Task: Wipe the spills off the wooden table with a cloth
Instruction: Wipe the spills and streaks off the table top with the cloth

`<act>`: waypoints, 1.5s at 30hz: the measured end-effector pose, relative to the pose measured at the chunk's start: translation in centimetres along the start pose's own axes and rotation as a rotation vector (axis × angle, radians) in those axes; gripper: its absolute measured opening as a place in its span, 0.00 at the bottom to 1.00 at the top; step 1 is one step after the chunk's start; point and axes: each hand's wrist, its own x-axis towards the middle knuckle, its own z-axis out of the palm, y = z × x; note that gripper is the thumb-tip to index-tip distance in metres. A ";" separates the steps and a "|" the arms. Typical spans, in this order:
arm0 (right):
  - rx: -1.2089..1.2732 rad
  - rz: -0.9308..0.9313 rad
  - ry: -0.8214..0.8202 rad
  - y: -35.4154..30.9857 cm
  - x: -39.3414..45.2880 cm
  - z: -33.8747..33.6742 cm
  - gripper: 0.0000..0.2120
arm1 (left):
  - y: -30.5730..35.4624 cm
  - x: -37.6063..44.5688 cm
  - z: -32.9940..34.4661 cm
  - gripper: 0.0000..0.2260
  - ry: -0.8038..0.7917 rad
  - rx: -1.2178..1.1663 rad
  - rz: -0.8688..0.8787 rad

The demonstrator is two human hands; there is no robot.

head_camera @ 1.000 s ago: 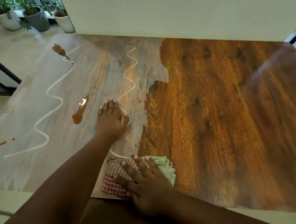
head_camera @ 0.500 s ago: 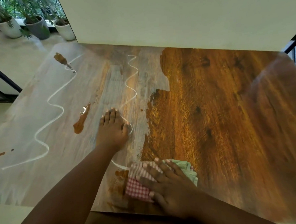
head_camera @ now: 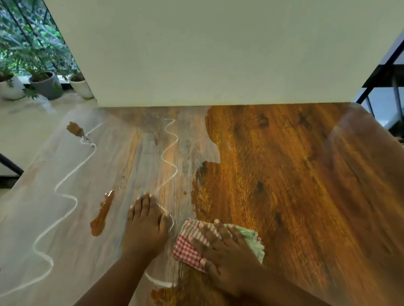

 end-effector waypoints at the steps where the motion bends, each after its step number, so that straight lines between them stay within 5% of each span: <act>1: 0.001 -0.001 -0.002 0.2 0.3 -0.1 0.26 | 0.1 0.0 0.0 0.34 0.007 -0.007 -0.003; 10: 0.005 0.196 0.057 2.2 4.3 -3.1 0.26 | 0.3 0.3 -0.2 0.34 0.028 0.003 -0.001; 16: -0.127 0.123 0.054 0.0 0.7 -1.5 0.27 | 0.2 0.4 0.0 0.34 0.009 0.000 -0.026; 23: -0.026 0.072 0.079 5.0 2.4 -4.0 0.25 | 2.5 2.0 -0.5 0.43 -0.083 0.161 0.036; 29: 0.055 0.012 0.090 9.9 5.5 -3.9 0.27 | 6.8 4.6 0.5 0.40 -0.074 0.104 0.005; 45: -0.003 0.073 0.044 14.3 13.0 -7.7 0.27 | 6.1 4.9 1.3 0.34 -0.070 0.076 -0.008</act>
